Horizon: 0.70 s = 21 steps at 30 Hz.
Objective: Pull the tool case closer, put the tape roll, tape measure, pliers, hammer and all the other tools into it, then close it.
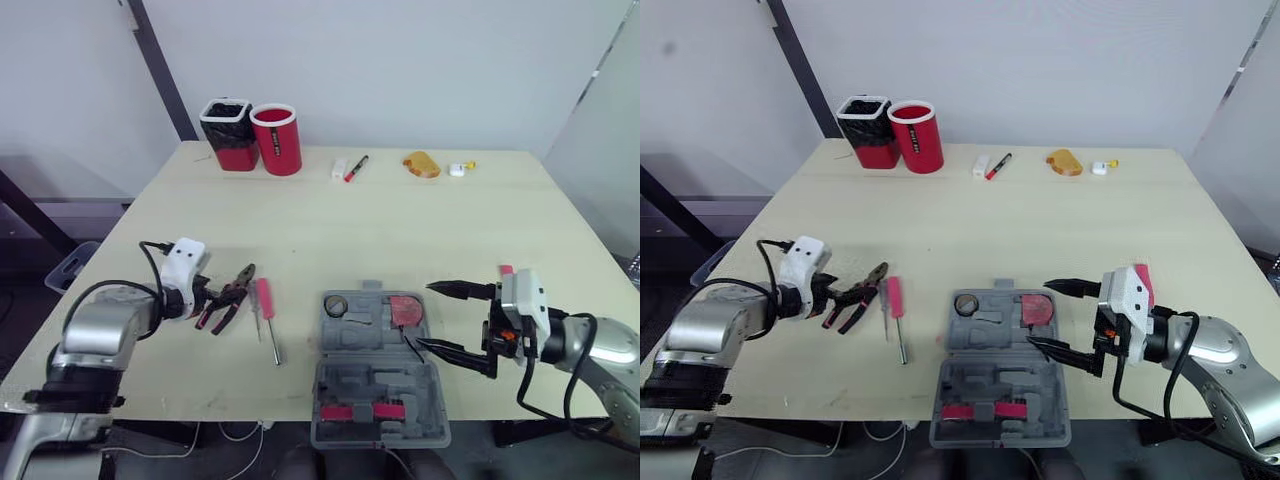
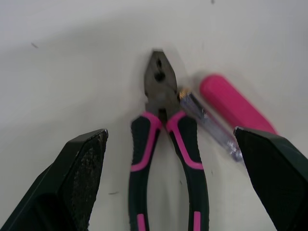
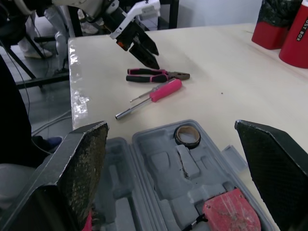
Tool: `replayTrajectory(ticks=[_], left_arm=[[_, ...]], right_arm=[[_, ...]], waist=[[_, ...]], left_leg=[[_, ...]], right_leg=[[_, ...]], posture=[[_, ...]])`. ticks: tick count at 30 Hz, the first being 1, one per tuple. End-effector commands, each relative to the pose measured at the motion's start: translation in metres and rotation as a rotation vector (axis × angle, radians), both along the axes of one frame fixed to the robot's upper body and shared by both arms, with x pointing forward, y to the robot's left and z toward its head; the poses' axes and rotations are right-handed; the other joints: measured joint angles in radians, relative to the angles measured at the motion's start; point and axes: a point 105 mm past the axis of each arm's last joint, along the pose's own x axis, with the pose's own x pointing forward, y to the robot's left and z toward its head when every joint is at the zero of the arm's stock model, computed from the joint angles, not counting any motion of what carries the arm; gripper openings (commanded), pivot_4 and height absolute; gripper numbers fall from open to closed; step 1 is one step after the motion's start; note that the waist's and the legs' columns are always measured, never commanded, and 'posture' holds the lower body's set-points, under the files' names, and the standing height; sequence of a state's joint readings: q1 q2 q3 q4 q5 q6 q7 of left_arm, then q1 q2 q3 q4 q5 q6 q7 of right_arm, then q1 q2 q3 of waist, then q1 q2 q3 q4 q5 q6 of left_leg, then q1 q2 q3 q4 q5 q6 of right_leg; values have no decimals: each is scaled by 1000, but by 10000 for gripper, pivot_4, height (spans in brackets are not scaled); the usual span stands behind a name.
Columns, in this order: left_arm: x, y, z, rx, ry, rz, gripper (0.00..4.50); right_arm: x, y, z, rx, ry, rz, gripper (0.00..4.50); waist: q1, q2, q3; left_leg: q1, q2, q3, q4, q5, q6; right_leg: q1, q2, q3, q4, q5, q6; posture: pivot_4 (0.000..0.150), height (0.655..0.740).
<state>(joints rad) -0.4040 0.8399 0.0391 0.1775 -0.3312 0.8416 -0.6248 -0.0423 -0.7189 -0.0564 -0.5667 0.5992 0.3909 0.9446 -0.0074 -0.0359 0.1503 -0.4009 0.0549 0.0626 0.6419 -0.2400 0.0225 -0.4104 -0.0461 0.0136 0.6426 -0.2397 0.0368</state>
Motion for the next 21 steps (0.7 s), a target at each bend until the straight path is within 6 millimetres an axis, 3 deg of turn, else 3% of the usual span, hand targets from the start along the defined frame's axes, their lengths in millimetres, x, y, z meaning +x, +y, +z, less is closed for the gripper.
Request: replayTrajectory(ticks=[1,21], left_arm=[[5,9,0,45,7,3,45000],[29,6,-31,55,82,-23,45000]], right_arm=[[-2,3,8,14,-45,4,44229],[-6,15,19,34,-88,-3,44229]], waist=[[-1,0,0],[20,0,0]], left_leg=[[0,0,0,0,0,0],[0,0,-1,5,0,0]], right_leg=[[0,0,0,0,1,1],[0,0,-1,4,1,2]], posture=[[1500,7400],[1500,7400]])
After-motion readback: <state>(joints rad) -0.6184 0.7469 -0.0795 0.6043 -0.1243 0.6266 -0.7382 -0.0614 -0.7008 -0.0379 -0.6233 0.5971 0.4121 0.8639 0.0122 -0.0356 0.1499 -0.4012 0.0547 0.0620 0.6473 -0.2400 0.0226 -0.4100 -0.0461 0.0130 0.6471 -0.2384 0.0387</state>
